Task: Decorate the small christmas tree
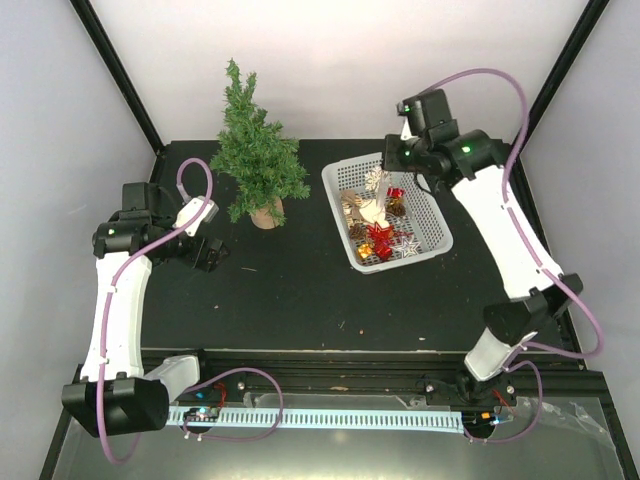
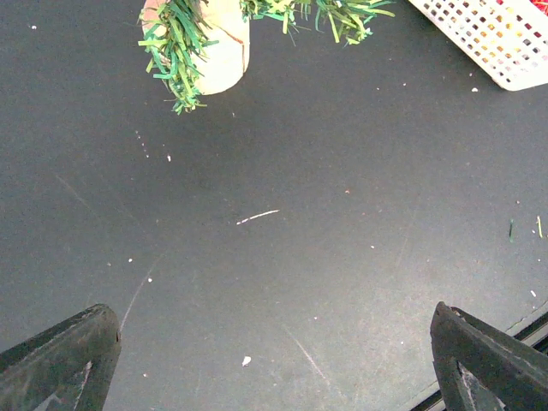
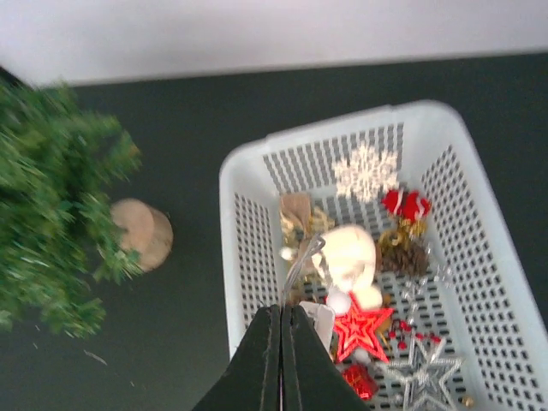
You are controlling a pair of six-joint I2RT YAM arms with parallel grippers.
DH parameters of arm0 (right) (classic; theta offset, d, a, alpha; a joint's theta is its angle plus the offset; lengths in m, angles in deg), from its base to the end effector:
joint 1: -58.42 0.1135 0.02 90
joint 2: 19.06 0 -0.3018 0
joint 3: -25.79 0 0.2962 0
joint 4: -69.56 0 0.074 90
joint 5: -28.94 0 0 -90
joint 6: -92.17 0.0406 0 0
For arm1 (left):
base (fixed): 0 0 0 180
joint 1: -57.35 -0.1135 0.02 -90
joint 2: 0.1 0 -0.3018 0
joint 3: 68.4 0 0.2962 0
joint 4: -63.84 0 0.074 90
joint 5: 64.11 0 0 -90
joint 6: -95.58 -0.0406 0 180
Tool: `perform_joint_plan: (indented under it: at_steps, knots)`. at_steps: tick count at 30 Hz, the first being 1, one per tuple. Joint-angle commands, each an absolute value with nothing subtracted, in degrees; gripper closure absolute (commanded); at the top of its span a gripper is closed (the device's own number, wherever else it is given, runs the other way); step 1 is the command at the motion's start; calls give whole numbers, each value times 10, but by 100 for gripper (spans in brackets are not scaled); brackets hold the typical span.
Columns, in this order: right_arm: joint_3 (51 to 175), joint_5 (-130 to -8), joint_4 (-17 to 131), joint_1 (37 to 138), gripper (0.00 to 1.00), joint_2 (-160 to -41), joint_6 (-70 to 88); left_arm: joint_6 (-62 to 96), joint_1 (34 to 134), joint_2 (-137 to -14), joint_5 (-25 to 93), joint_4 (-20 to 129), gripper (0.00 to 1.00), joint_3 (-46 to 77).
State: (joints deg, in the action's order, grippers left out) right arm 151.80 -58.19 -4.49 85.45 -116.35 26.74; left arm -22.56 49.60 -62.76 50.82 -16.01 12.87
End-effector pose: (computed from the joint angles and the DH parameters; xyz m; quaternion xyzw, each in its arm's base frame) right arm 0.3560 0.1793 0.4737 -0.0103 0.9247 0.1445 0.3521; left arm 0.2158 0.0121 0.3790 0.2202 0.9214 -0.1242 0.2951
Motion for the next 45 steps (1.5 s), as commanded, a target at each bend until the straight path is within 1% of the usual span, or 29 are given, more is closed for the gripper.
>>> perform_joint_plan:
  at_steps: [1, 5, 7, 10, 15, 18, 21, 24, 27, 34, 37, 41, 45]
  knots:
    - [1587, -539, -38, 858, 99, -1103, 278, -220, 499, -617, 520, -170, 1, 140]
    - [1653, -538, -28, 858, 99, -1083, 283, -215, 499, -612, 523, -169, 1, 139]
    - [1681, -565, -13, 857, 99, -1073, 282, -213, 499, -609, 524, -168, 1, 138]
    - [1718, -620, 16, 858, 99, -1058, 289, -209, 499, -605, 528, -165, 1, 134]
    - [1744, -721, 84, 858, 99, -1029, 312, -202, 500, -596, 541, -159, 1, 132]
    - [1751, -807, 149, 857, 99, -1014, 331, -198, 499, -592, 552, -158, 1, 135]
    - [1758, -889, 204, 858, 99, -1003, 371, -198, 500, -586, 578, -160, 1, 140]
    - [1759, -989, 261, 857, 99, -999, 439, -199, 503, -577, 613, -160, 1, 149]
    - [1758, -1063, 325, 862, 99, -995, 511, -196, 507, -573, 637, -159, 1, 162]
    - [1724, -1148, 446, 883, 99, -965, 638, -216, 527, -566, 716, -176, 1, 169]
    - [1693, -1169, 402, 906, 99, -952, 616, -220, 531, -566, 729, -176, 1, 162]
    - [1575, -1172, 342, 954, 99, -906, 564, -227, 536, -566, 736, -178, 1, 150]
    - [1506, -1124, 197, 1021, 99, -893, 449, -231, 542, -565, 735, -176, 1, 136]
